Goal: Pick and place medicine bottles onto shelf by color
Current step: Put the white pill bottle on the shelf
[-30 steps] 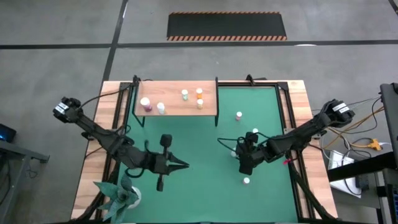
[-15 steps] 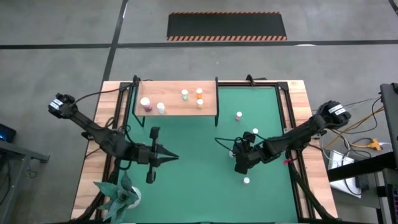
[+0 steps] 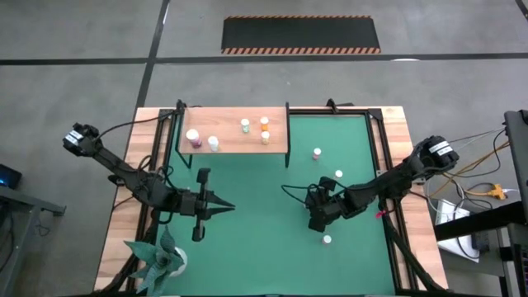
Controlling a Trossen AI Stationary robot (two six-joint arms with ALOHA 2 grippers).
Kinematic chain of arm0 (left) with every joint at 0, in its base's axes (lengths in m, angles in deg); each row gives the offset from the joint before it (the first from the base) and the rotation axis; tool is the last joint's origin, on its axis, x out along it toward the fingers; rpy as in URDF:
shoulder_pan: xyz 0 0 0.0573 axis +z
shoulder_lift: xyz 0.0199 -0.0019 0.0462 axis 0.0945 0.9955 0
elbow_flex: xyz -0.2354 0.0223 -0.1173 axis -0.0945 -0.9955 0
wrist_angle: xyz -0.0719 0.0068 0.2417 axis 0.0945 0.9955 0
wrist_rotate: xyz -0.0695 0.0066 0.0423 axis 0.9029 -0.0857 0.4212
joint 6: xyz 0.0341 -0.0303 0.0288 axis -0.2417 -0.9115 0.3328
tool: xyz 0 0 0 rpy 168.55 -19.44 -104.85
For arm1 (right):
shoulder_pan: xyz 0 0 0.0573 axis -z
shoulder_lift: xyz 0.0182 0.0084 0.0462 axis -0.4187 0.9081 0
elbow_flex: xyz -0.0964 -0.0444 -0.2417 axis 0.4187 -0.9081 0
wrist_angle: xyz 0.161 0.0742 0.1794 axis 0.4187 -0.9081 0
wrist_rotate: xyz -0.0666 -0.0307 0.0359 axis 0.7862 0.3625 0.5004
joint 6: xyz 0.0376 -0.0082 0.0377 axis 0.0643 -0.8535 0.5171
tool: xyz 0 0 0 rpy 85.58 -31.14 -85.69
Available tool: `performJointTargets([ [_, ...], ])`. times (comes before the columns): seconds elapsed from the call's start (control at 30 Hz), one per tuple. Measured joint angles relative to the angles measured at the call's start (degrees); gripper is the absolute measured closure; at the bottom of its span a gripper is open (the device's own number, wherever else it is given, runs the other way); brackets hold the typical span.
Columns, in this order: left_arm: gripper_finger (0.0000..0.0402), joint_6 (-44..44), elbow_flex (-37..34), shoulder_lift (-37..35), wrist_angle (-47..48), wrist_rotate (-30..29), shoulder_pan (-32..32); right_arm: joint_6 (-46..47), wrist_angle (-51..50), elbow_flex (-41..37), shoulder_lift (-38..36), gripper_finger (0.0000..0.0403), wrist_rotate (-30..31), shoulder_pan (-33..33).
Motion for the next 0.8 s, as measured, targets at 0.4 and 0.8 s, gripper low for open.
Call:
performJointTargets([
  [0.4,0.0395,0.0,-0.46,0.5,0.52,0.0,-0.01,-1.21,-9.38,9.25,-1.2,0.0267,-4.31,0.0],
  [0.8,0.0395,5.06,-4.78,0.22,-3.03,-6.18,-0.04,-15.2,-27.57,43.17,7.93,0.0266,-5.1,4.78],
])
